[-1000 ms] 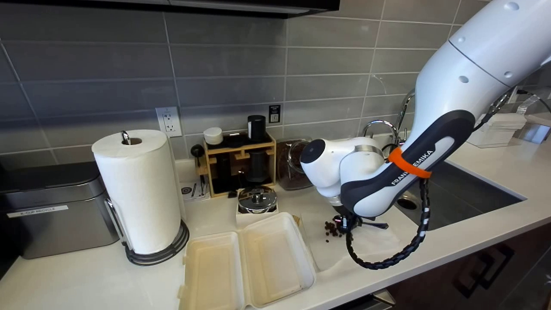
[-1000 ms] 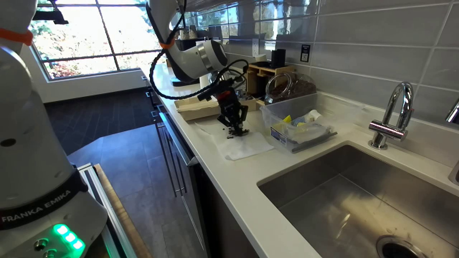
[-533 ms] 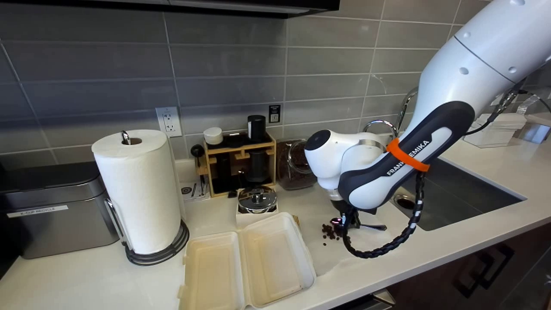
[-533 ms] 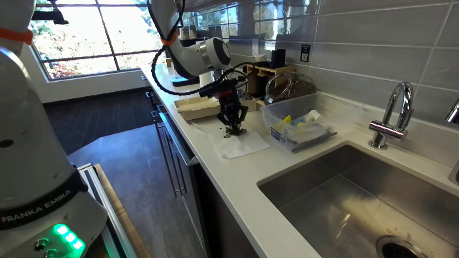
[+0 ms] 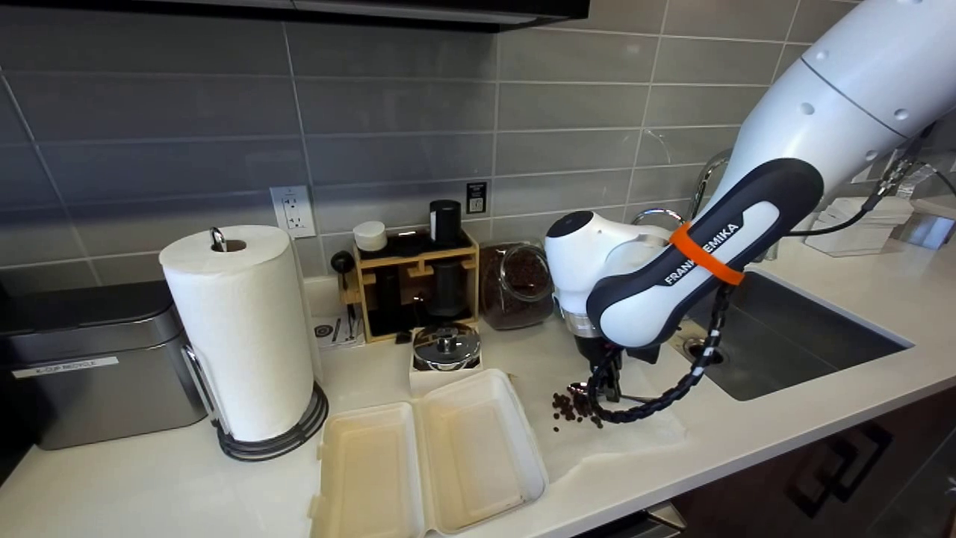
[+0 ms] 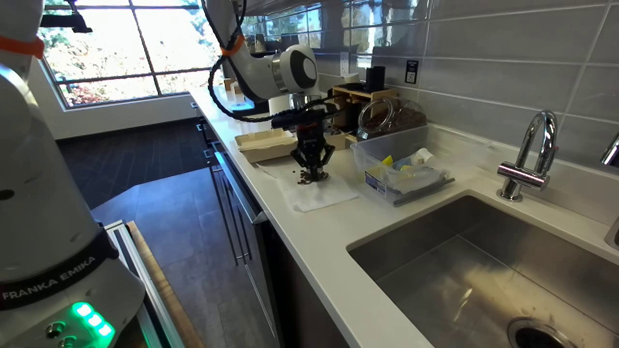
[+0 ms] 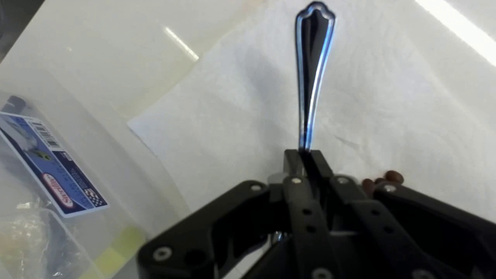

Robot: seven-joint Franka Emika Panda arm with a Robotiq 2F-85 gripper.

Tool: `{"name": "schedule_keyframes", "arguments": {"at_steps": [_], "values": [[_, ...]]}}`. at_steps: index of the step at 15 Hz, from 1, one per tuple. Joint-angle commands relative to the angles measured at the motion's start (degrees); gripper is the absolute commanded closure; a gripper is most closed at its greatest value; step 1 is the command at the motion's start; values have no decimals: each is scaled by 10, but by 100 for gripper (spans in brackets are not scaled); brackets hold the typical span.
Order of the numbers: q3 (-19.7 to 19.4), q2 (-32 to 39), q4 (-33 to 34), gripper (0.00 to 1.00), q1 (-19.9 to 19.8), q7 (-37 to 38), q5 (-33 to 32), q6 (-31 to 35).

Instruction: Use the silver spoon to remove some of the contents on the napkin and put them in the takeaway pack

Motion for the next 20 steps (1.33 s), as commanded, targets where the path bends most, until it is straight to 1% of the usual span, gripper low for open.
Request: {"name": "schedule_keyframes", "arguments": {"at_steps": [1,6,9,13,17,20], "values": [[13,-17,-27,98,-22,-47,57,32],[13,-47,-50,98,-27,-63,93,43],[11,-79,-67,98,-23,-57,100,36],[23,-131,-92,98,-22,-72,123,25],[46,-180,-101,98,-8,-91,144,-10],[59,-201,-85,98,9,-80,129,-60]]}}
